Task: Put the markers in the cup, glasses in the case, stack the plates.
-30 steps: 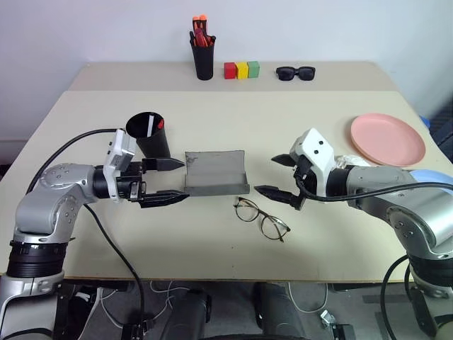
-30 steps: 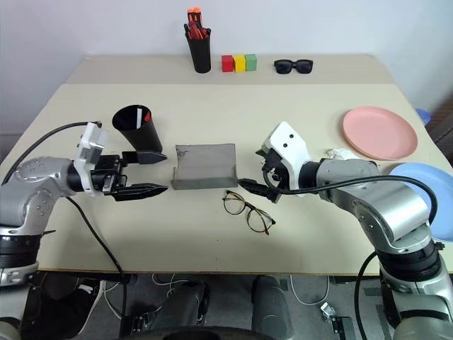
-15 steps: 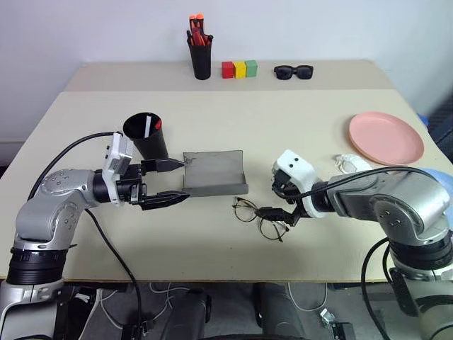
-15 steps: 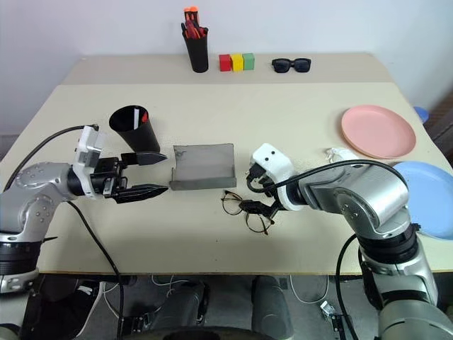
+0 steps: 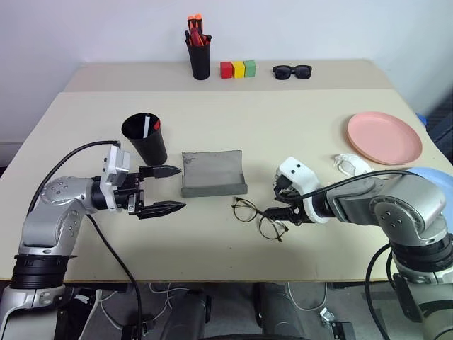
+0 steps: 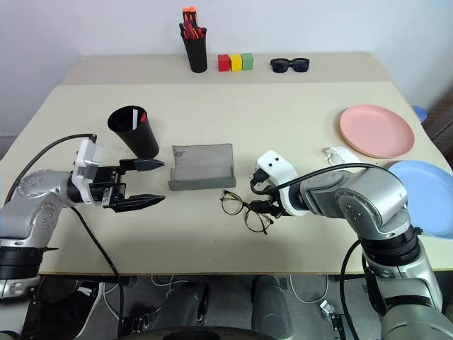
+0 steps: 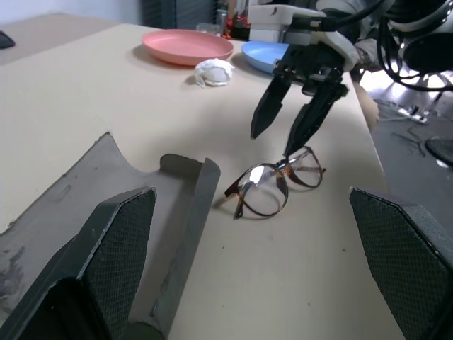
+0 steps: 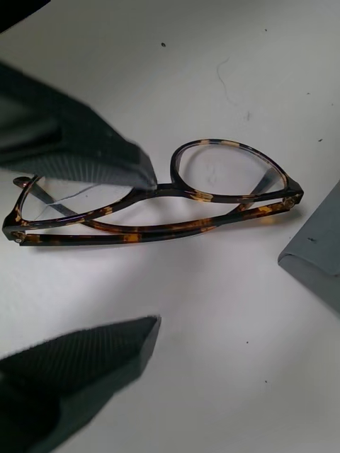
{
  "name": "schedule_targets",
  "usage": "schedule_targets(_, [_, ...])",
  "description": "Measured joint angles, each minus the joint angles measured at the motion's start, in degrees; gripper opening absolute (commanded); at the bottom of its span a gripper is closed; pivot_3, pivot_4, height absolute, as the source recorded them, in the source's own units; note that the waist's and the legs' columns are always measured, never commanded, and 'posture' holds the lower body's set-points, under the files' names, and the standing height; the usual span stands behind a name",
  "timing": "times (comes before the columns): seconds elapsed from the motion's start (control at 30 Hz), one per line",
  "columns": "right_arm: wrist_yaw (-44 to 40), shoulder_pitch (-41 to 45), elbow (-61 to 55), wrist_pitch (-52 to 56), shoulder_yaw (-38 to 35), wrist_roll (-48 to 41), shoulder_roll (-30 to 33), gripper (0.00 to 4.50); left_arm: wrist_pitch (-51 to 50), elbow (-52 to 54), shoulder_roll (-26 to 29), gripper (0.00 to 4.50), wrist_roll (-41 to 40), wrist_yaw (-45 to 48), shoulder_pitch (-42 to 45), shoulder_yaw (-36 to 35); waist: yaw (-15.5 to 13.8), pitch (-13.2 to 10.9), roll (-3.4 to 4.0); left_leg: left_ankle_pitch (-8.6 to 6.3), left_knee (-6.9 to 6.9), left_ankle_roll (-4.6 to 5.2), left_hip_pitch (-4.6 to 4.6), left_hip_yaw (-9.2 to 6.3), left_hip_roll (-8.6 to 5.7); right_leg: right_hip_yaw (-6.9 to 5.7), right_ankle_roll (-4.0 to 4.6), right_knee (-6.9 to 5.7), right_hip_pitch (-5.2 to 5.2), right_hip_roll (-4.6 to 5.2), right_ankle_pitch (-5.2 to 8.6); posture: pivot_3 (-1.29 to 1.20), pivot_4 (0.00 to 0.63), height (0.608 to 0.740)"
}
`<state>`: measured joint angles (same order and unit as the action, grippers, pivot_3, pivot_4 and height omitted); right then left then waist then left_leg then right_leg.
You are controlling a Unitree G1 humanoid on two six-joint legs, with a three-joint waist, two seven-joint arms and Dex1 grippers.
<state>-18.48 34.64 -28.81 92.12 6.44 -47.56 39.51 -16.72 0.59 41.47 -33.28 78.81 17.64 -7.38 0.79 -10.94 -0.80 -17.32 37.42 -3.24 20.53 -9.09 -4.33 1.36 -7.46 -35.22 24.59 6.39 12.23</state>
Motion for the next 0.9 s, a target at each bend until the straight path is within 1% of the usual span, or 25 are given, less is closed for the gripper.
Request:
schedule_targets(0.13, [1.2,0.0,0.2,0.0,0.0,-3.0,-0.8,2.86,3.1,-4.5,-0.7,4.50,1.1,1.6,0.0,0.1,0.0,0.0,0.00,0.00,-0.01,0.00,0.01,0.00,0.00,0.00,0.00,0.01,0.00,0.00,0.00,0.00,0.150,0.740])
schedule_targets(0.23, [2.8,0.0,0.3,0.0,0.0,-5.0,-1.9,2.86,7.5,-10.5,-1.9,4.50,2.8,3.9,0.7,1.0,-0.1,0.0,0.01,0.00,-0.01,0.00,-0.02,0.00,0.00,0.00,0.00,0.00,0.00,0.00,0.00,0.00,0.150,0.740])
schedule_targets(0.27, [3.4,0.0,0.4,0.0,0.0,-5.4,-2.4,2.31,9.2,-13.5,-2.5,4.50,3.5,4.7,1.3,1.4,-0.1,0.0,0.01,0.00,0.00,0.00,-0.01,-0.01,0.00,-0.01,0.00,0.00,0.00,0.00,0.00,0.00,0.150,0.740])
schedule_targets(0.3, [4.1,0.0,0.4,0.0,0.0,-5.7,-2.5,1.95,11.3,-16.9,-3.3,4.50,4.4,5.7,1.9,1.7,-0.1,0.0,0.01,0.00,0.00,0.00,0.00,0.00,-0.01,0.00,0.00,0.00,0.00,0.00,0.00,0.00,0.150,0.740])
schedule_targets(0.4, [6.0,0.0,1.0,0.0,0.0,-5.9,-2.9,0.44,15.0,-22.3,-3.8,4.50,5.7,7.6,3.1,2.0,-0.1,0.0,-0.01,0.00,-0.01,0.00,0.01,-0.01,-0.01,-0.01,0.00,0.01,0.00,0.00,0.00,0.00,0.150,0.740])
schedule_targets(0.43, [6.5,-0.1,1.3,0.0,0.0,-6.0,-3.3,0.05,15.8,-23.0,-3.9,4.50,5.9,8.0,3.2,2.0,0.0,0.0,-0.01,0.00,-0.01,0.00,0.01,-0.02,0.00,-0.01,0.00,0.01,0.01,0.00,0.00,0.00,0.150,0.740])
schedule_targets(0.6, [7.8,-0.1,1.6,0.0,0.1,-6.7,-3.6,0.05,16.4,-21.8,-3.3,4.50,5.6,9.7,1.5,1.6,0.0,0.0,0.00,0.00,-0.06,0.00,-0.02,-0.02,0.02,0.00,0.00,0.01,0.02,0.01,0.00,0.00,0.150,0.740])
schedule_targets(0.7, [8.0,-0.2,1.6,0.0,0.1,-7.2,-3.4,0.05,17.7,-22.8,-3.2,4.50,5.6,10.5,1.2,1.3,0.0,0.0,0.00,0.00,-0.05,0.00,-0.03,-0.02,0.02,-0.01,0.00,0.00,0.01,0.01,0.00,0.00,0.150,0.740])
schedule_targets(0.9, [8.1,0.1,1.6,0.0,0.2,-7.8,-3.2,0.05,22.5,-32.2,-3.6,4.50,6.4,12.8,4.2,1.3,0.0,0.0,0.00,0.00,-0.05,0.00,-0.03,-0.02,0.00,-0.01,-0.01,0.00,0.01,0.00,-0.01,0.00,0.150,0.740])
